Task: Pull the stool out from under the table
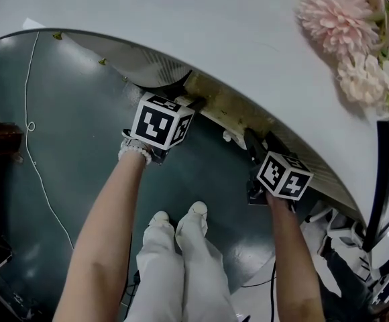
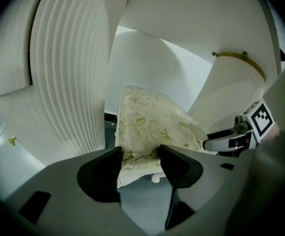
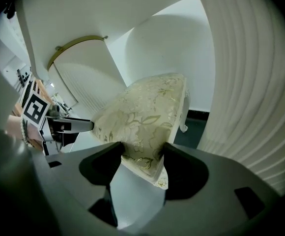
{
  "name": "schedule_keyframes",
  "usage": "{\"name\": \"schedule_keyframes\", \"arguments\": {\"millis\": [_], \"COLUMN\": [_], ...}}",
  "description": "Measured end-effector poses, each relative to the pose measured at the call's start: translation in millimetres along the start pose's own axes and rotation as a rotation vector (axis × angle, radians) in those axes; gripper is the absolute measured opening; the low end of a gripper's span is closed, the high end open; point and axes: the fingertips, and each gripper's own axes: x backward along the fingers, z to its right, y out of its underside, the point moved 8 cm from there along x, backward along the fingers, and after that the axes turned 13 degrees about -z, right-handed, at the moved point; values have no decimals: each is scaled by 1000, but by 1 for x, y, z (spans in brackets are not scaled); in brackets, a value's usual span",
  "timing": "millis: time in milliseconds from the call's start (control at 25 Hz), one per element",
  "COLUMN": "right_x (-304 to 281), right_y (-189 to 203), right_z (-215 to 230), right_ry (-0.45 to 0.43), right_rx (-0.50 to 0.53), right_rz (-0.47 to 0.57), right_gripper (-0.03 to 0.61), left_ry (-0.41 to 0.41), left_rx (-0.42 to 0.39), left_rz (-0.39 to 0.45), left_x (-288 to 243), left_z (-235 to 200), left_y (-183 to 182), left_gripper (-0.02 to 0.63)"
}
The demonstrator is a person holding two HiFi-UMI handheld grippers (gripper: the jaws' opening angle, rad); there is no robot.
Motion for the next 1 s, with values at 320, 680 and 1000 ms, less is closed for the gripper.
{"name": "schedule_keyframes", "arguments": {"millis": [320,680,1000], "right_x": [6,15,25], "right_y": [16,46,78], "right_z": [-7,-19,-37], "right_ry": [16,39,51], "right_rx": [-4,-21,-37], "right_rz": [-11,-35,-62], "right_gripper": [284,278,273], "left_ry": [0,-6,3], "left_rx": [18,48,49], "left_rz": [-7,-30,-71], "left_x": [9,24,41], "left_z": [6,15,21], "left_y": [20,50,79], "left_gripper": [262,259,259]}}
